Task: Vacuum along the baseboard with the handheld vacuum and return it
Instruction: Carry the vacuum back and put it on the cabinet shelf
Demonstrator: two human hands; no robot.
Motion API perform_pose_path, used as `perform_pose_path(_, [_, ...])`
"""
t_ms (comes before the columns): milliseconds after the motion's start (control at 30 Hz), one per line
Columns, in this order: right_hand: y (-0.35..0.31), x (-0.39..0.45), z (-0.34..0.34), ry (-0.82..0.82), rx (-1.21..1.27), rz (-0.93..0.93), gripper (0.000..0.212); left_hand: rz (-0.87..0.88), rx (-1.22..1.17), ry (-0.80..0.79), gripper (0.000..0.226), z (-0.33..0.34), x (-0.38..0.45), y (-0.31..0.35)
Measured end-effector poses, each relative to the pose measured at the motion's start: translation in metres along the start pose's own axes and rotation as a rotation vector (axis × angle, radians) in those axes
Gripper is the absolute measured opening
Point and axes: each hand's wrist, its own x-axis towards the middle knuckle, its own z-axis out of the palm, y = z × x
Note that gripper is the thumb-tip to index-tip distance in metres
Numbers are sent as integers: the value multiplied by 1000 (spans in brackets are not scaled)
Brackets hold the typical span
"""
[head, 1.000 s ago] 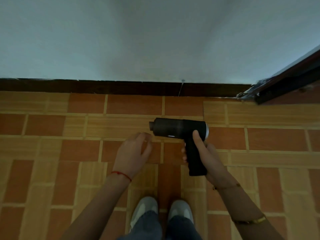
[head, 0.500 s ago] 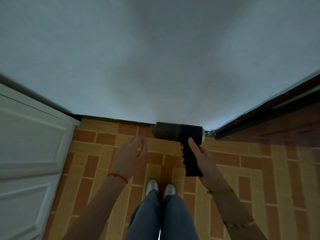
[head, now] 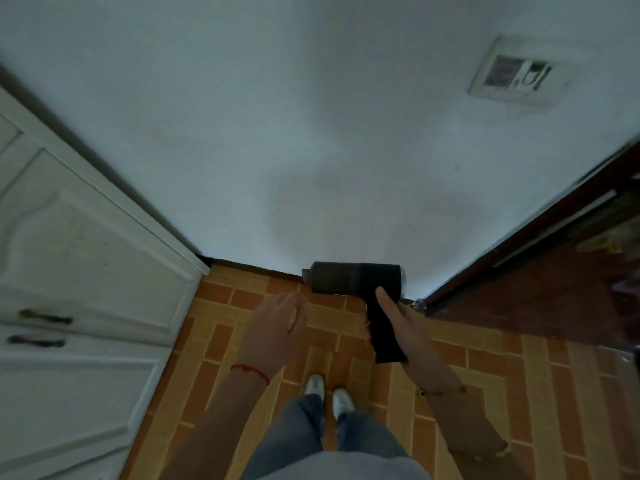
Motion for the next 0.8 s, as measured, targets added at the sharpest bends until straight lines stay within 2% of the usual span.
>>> perform_pose_path(100, [1,-13,-1,-63,-33,0,52,-45,18,48,45,-4,-19,5])
perform_pose_path(167, [3,-19,-2,-117,-50,6,50,-86,12,83,40,-7,-36,8])
perform_pose_path(267, [8,-20,-4,-197,-111,41,50,-155,21,162,21,-10,-68,11])
perform_pose_path(400, [16,-23,8,-338,-184,99,50,-330,37,239,23,-16,-124,9])
perform_pose_path(533, [27,-37,40,-485,-308,103,47,-512,48,366,22,-24,-186,1])
perform_pose_path(700, [49,-63,94,-636,-472,137,54,-723,60,535,20,-34,-263,-6])
perform_pose_path(800, [72,-83,123,-732,-526,147,53,-805,61,621,18,-37,-313,-14])
